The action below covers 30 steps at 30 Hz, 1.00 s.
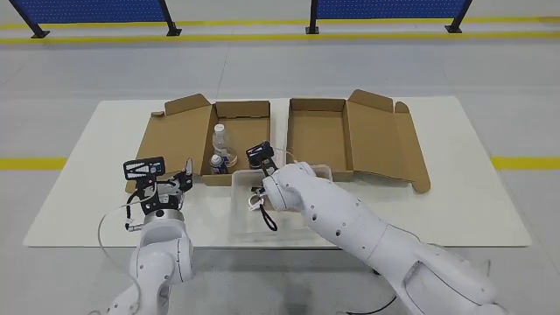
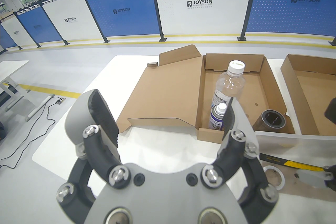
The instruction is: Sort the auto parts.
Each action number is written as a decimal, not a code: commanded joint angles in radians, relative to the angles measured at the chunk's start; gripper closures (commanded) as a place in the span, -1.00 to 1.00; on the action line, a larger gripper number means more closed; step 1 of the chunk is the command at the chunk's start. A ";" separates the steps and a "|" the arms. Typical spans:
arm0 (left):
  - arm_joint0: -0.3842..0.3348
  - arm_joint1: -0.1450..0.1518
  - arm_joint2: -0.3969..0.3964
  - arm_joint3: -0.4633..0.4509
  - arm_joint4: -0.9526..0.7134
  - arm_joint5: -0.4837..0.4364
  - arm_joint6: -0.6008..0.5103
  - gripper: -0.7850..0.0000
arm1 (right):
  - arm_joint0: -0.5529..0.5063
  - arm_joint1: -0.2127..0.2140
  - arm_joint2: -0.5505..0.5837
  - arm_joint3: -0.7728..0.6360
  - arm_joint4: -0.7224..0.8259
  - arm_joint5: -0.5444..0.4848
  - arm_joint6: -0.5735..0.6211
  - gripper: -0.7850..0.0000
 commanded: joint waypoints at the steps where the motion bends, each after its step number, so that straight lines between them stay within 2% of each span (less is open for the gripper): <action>1: 0.000 0.000 0.000 0.000 0.000 0.000 0.000 -1.00 | 0.001 -0.013 -0.004 0.025 0.008 -0.009 -0.008 -0.28; 3: 0.000 0.000 0.000 0.000 0.000 0.000 0.000 -1.00 | 0.002 -0.025 -0.006 0.051 0.018 -0.027 -0.013 -0.18; 5: 0.000 0.000 0.000 0.000 0.000 0.000 0.000 -1.00 | 0.003 -0.037 -0.010 0.076 0.021 -0.037 -0.021 -0.20; 6: 0.000 0.000 0.000 0.000 0.000 0.000 0.000 -1.00 | 0.003 -0.043 -0.012 0.089 0.023 -0.042 -0.024 -0.12; 9: 0.000 0.000 0.000 0.000 0.000 0.000 0.000 -1.00 | -0.001 -0.060 -0.009 0.126 0.048 -0.069 -0.040 -0.10; 11: 0.000 0.000 0.000 0.000 0.000 0.000 0.000 -1.00 | -0.002 -0.071 -0.010 0.155 0.057 -0.082 -0.055 0.00; 30: 0.000 0.000 0.000 0.000 0.000 0.000 0.000 -1.00 | 0.026 -0.181 -0.024 0.372 0.096 -0.162 -0.103 0.20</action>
